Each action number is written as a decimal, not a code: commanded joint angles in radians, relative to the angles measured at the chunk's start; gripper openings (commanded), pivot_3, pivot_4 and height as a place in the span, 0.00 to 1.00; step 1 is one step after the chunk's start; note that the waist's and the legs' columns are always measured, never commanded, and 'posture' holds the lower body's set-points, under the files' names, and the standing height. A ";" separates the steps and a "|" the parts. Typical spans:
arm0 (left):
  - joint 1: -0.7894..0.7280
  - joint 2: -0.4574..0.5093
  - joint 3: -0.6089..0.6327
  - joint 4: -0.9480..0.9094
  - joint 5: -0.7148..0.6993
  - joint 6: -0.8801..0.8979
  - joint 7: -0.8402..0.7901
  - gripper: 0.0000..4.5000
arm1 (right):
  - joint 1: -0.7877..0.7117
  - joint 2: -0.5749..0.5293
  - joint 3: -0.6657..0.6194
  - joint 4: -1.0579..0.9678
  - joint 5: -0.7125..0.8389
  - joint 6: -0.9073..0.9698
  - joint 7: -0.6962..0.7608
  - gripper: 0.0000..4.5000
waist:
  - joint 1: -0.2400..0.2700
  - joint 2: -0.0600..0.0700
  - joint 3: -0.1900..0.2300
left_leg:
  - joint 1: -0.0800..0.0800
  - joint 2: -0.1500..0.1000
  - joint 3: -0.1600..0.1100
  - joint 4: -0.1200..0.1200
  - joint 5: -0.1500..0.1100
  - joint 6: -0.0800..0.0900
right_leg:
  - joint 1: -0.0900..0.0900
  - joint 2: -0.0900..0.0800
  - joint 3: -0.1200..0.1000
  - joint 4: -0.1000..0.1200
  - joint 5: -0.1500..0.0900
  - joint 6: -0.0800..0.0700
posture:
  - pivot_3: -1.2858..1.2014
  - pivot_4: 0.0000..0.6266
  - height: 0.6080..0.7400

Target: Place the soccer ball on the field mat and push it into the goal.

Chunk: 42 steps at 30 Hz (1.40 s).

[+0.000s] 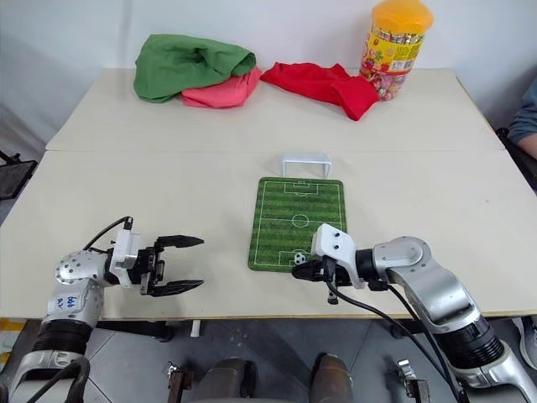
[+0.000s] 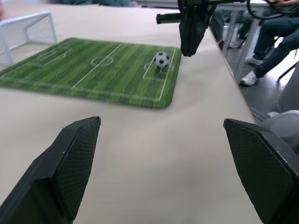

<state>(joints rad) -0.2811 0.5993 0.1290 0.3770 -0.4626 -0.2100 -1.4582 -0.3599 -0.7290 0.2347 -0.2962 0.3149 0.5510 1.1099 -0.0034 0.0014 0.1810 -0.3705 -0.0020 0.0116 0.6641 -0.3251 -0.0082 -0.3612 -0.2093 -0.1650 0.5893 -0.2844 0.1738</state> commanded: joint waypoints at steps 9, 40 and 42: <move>0.058 0.026 0.059 -0.117 -0.031 0.017 0.056 1.00 | -0.216 0.098 0.021 0.378 -0.117 -0.215 -0.005 0.01 | -0.002 0.000 0.000 | 0.000 0.001 0.001 0.001 0.000 0.000 | 0.000 0.001 0.002 0.000 0.000 0.000 | 0.52 0.24 1.00; -0.038 0.066 0.199 0.029 -0.010 0.127 0.352 1.00 | -0.039 -0.217 -0.449 0.697 0.026 -0.476 0.206 0.36 | -0.004 -0.001 0.001 | -0.001 0.003 0.007 -0.001 -0.002 -0.001 | -0.005 0.004 0.006 0.000 0.000 -0.001 | 0.52 0.24 1.00; -0.020 0.072 0.233 0.030 -0.028 0.119 0.354 1.00 | -0.039 -0.236 -0.477 0.795 0.029 -0.536 0.244 0.52 | -0.004 -0.001 0.001 | 0.000 0.004 0.007 -0.001 -0.002 -0.001 | -0.005 0.004 0.006 0.000 0.000 -0.001 | 0.52 0.24 1.00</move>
<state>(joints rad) -0.3167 0.6488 0.3123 0.4150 -0.4677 -0.0869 -1.1141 -0.3948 -0.9356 -0.1880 0.4466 0.3226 0.0722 1.3193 -0.0079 0.0004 0.1819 -0.3704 0.0017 0.0187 0.6633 -0.3271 -0.0092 -0.3657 -0.2056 -0.1589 0.5892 -0.2839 0.1731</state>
